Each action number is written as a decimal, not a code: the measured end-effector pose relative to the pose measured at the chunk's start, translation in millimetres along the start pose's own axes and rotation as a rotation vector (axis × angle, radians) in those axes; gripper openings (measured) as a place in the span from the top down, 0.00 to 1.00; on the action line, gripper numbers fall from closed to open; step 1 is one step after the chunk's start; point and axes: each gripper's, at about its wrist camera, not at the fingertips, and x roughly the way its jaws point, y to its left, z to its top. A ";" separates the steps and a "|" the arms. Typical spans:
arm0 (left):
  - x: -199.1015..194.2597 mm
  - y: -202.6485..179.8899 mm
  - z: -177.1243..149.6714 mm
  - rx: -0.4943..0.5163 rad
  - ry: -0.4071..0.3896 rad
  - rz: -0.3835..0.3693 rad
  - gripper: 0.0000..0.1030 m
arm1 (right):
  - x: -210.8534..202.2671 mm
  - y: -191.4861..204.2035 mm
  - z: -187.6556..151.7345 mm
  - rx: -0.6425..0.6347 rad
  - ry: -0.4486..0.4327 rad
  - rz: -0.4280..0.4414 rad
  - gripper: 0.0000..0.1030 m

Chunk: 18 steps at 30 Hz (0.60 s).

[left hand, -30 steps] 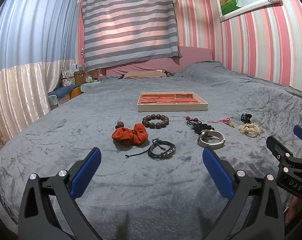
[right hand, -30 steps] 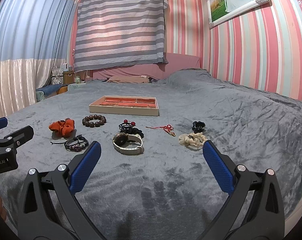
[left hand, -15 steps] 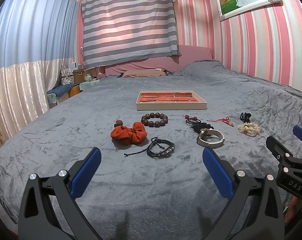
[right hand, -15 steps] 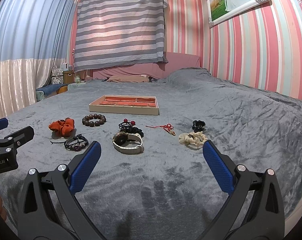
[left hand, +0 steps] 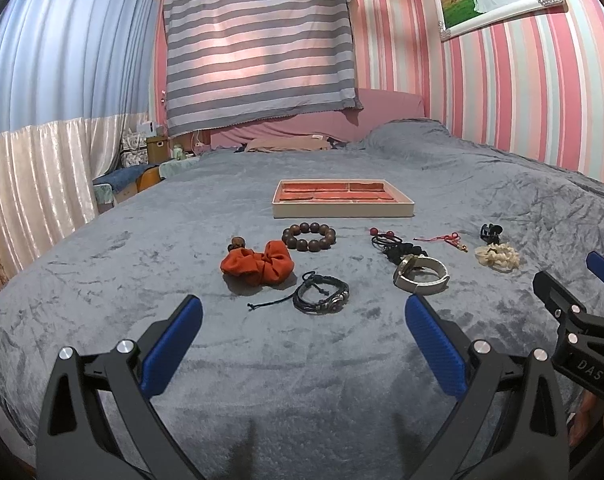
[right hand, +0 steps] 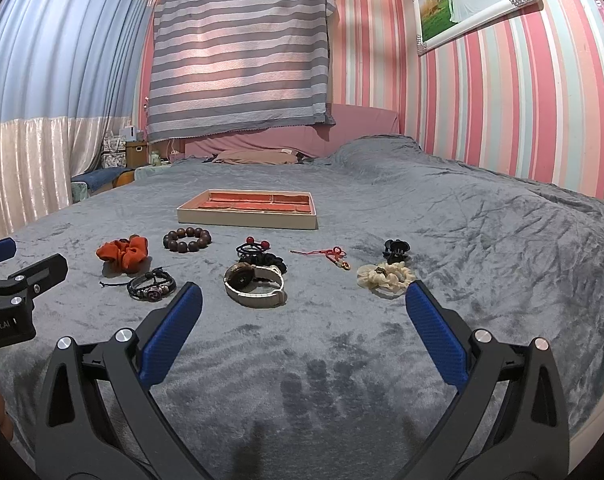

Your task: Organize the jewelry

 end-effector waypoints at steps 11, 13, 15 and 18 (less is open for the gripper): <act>2.9 1.1 -0.9 -0.002 0.005 0.001 0.04 | 0.6 0.0 0.3 -0.003 0.004 -0.001 0.04; 3.5 0.7 -1.2 -0.003 0.010 -0.002 0.04 | 0.4 -0.1 -1.1 -0.004 0.008 0.000 0.04; 5.5 1.7 -1.6 -0.005 0.015 -0.003 0.04 | -0.2 -0.6 -2.5 -0.005 0.012 0.000 0.04; 9.0 2.1 -1.8 -0.005 0.024 -0.004 0.04 | 2.9 -2.3 -3.0 -0.004 0.017 -0.001 0.04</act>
